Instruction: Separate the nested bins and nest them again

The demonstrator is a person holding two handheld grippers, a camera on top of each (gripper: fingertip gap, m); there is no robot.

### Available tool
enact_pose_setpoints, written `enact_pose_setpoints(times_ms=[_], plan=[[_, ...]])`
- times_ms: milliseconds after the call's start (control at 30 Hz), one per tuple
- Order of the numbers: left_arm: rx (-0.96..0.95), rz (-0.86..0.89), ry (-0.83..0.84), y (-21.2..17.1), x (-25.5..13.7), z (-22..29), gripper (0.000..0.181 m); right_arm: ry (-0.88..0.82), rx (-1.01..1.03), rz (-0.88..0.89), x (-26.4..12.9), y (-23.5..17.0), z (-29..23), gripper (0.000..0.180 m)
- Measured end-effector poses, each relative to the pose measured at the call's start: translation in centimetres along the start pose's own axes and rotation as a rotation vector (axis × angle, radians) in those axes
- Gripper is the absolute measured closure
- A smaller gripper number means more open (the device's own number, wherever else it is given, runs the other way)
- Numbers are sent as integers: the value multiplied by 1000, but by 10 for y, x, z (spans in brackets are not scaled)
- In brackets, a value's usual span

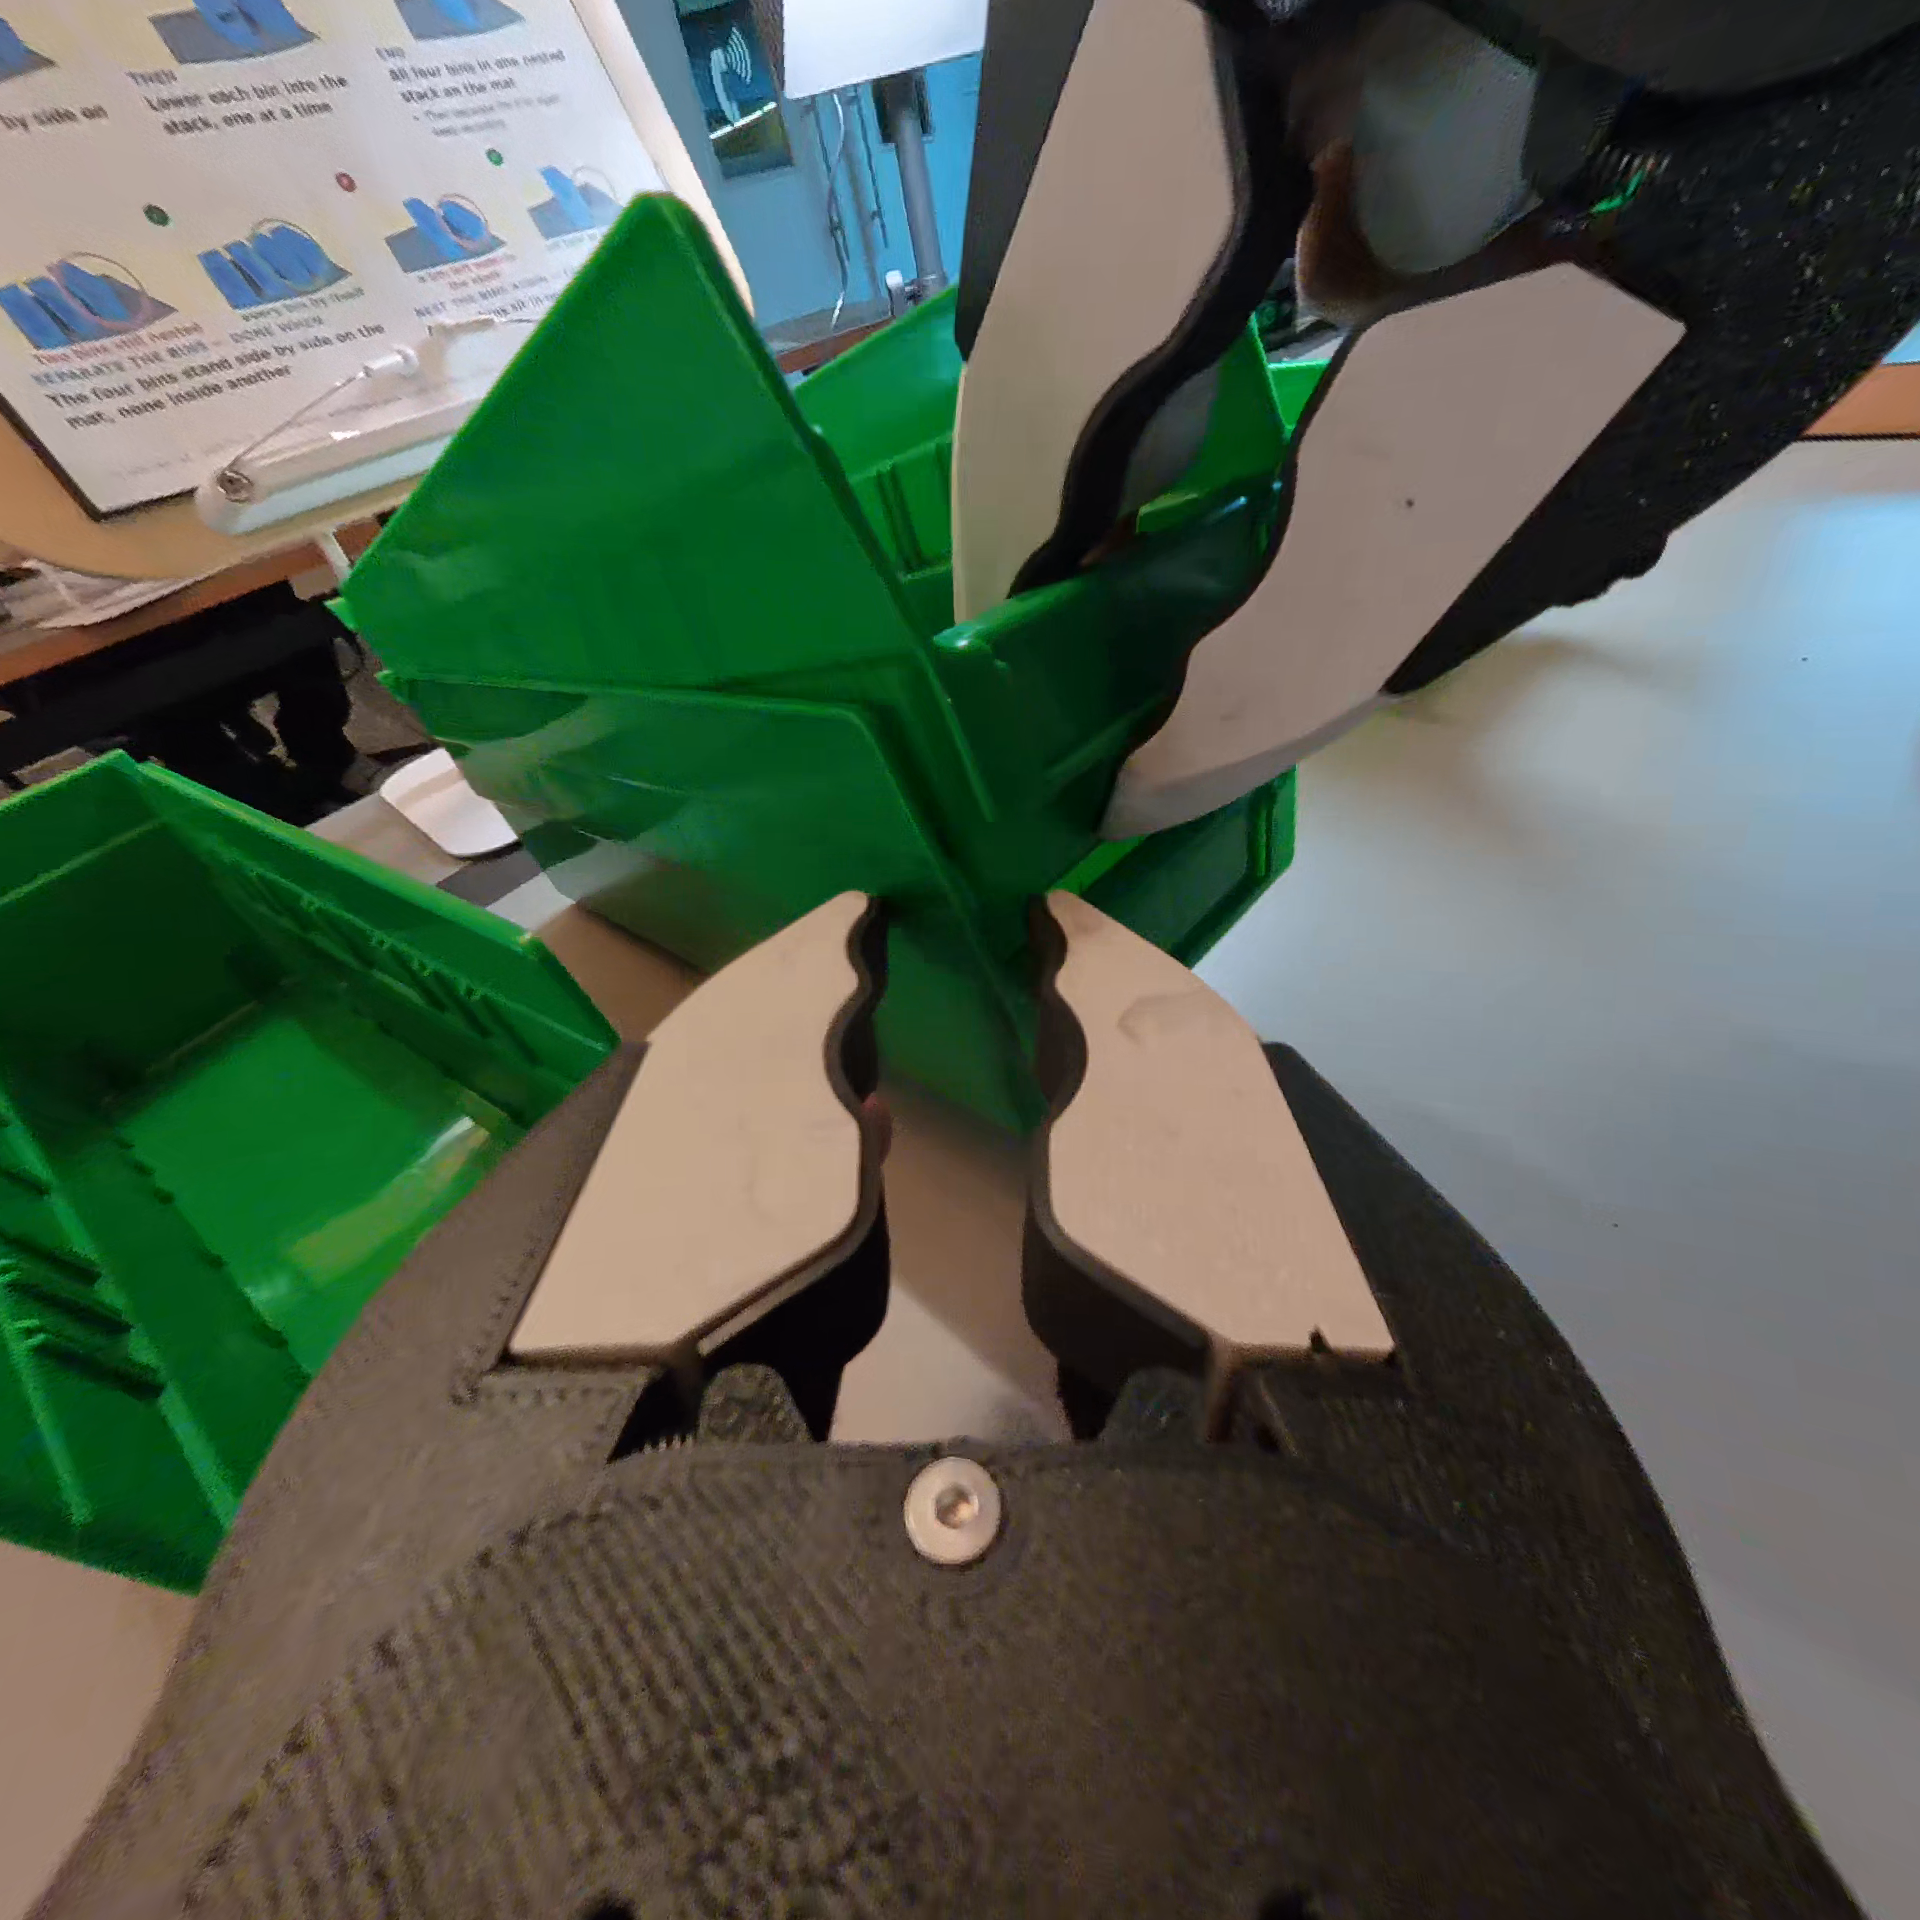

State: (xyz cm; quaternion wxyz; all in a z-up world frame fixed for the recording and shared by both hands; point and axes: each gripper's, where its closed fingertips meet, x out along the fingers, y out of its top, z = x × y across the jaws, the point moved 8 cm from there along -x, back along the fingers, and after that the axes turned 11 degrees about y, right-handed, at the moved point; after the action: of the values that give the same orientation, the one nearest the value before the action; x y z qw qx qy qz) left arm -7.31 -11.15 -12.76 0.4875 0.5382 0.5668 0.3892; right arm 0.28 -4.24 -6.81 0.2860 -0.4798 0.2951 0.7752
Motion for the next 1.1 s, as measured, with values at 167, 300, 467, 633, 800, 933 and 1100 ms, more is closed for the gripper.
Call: enact_pose_setpoints(times_ms=[167,300,467,633,800,933,1100], plan=[[15,-157,23,-23,8,-2,163,24,44,50,-19,0,10,151],[-32,-153,3,-19,9,-4,164,37,49,66,-36,0,15,151],[25,-164,34,-19,12,4,164,44,35,62,-48,1,21,150],[16,-181,14,-20,15,6,164,51,5,42,-54,6,21,151],[30,-194,-2,-15,21,10,162,122,-75,10,-49,6,6,151],[5,-208,12,-17,24,6,162,82,-102,-3,-59,10,-4,151],[-14,-188,9,-17,23,5,160,-12,-96,55,-98,5,-7,151]])
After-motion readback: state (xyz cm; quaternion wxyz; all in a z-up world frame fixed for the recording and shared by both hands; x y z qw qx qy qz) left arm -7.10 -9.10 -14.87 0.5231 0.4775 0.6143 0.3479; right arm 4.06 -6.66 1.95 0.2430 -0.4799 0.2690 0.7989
